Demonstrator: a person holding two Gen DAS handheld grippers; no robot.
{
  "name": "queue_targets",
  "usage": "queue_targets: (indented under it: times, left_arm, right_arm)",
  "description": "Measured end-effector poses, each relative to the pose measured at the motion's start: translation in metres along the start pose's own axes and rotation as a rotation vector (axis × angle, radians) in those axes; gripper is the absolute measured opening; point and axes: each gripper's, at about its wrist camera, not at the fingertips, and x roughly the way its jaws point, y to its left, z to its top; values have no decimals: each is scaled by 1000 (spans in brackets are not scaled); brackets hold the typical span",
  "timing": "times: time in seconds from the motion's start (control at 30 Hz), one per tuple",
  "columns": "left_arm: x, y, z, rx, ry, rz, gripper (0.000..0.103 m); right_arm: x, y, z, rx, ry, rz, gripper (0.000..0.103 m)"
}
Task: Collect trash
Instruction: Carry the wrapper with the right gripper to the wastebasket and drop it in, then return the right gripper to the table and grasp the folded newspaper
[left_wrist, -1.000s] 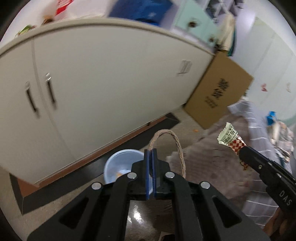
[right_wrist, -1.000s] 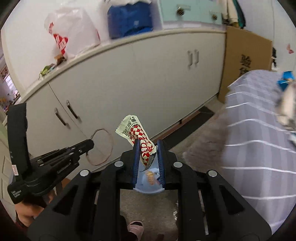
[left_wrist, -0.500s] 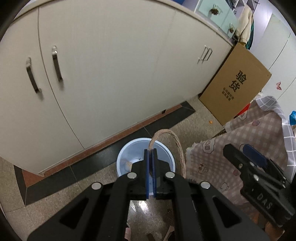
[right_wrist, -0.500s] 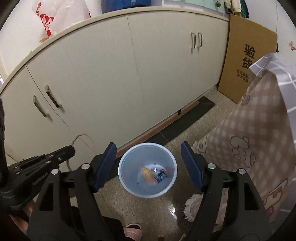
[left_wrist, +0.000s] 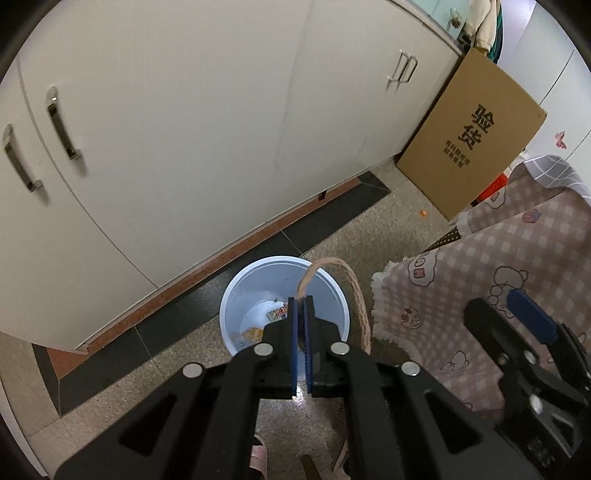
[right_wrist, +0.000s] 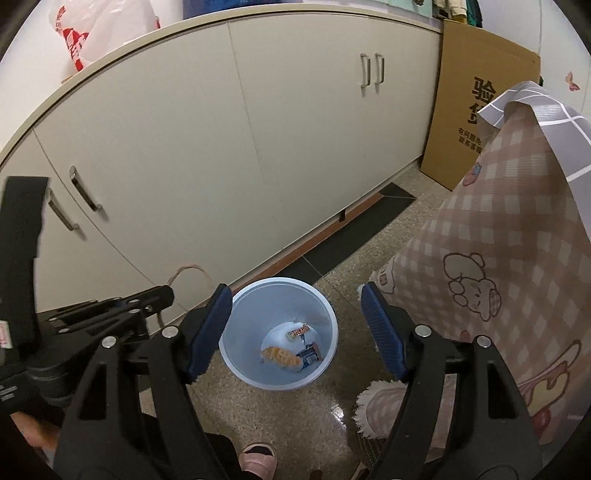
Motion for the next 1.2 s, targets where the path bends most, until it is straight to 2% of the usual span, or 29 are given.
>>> queue_targets:
  times: [0.2,0.27,0.3,0.33,0.37,0.4,0.57,0.77,0.9,1.2]
  left_arm:
    - [7,-13,16,13,3,-1,4]
    - [6,-15,18,16,5,-11,10]
    - [5,-17,20,21,7,-12,27]
    - [3,-19,20,23,1,1,51]
    - [0,-19,20,20,-14,14,57]
    - [-4,-19,19,18,-36,23,59]
    - [-12,-15,16,1,-29,25,60]
    - [-35,-11,11,-1,-56,20,61]
    - [-66,-13,6,10,-99,5,61]
    - [-141,-30,-1,5,-224,-44,63]
  right_arm:
    - [-5,-9,3,26,-39,-10,72]
    - [-7,-12,4,35,-45,-13,72]
    - [-8,-13,4,42,-47,-11,72]
    - [-7,-14,4,46,-47,-10,72]
    - [-8,-14,5,49,-48,-9,72]
    - [-9,-15,4,50,-50,-10,72]
    - [-14,-17,6,54,-49,-3,73]
    - [-31,-12,8,50,-66,16,73]
    - [-51,-9,12,49,-92,35,73]
    - [-127,-4,18,44,-210,98,73]
